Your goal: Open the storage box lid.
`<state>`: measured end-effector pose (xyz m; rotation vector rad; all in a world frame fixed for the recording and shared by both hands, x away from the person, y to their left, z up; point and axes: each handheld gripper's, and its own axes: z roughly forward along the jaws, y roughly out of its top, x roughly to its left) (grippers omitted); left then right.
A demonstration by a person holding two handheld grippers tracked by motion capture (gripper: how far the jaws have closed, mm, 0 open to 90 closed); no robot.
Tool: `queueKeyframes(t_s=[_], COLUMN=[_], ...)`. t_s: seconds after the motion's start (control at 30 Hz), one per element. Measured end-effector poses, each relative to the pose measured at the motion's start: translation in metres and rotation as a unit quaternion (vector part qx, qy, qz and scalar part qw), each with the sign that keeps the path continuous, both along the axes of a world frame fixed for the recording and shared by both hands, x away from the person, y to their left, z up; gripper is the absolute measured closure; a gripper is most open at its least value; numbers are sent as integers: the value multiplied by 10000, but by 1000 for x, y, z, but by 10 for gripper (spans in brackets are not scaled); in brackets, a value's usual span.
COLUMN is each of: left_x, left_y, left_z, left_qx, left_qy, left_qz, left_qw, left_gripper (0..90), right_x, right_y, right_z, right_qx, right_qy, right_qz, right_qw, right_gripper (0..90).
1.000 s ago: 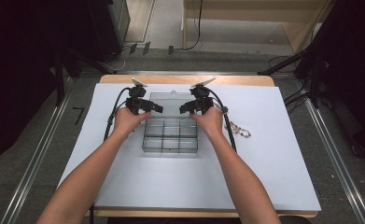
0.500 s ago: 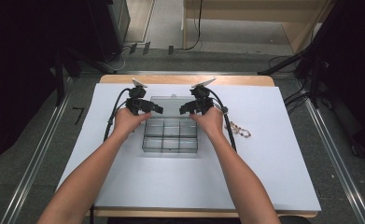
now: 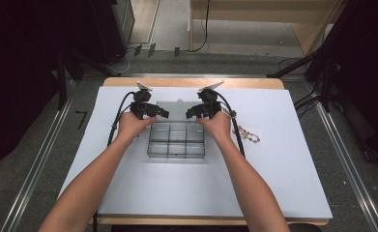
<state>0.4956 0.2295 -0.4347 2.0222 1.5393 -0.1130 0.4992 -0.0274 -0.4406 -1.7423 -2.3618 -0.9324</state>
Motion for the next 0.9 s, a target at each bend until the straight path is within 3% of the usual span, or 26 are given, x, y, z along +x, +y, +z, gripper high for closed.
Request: queueKeyframes(t_s=[0.63, 0.9], left_x=[0, 0], left_y=[2, 4], left_z=[0, 1], left_qx=[-7, 32], left_qy=[43, 60], left_qz=[10, 8], left_qw=[10000, 10000], left_gripper=[308, 319], right_x=[1, 1], right_y=[-2, -3], right_z=[-1, 2], right_qx=[42, -57], right_qy=[80, 25], right_qz=[15, 90], right_qw=[10000, 9999], right_gripper=[235, 246])
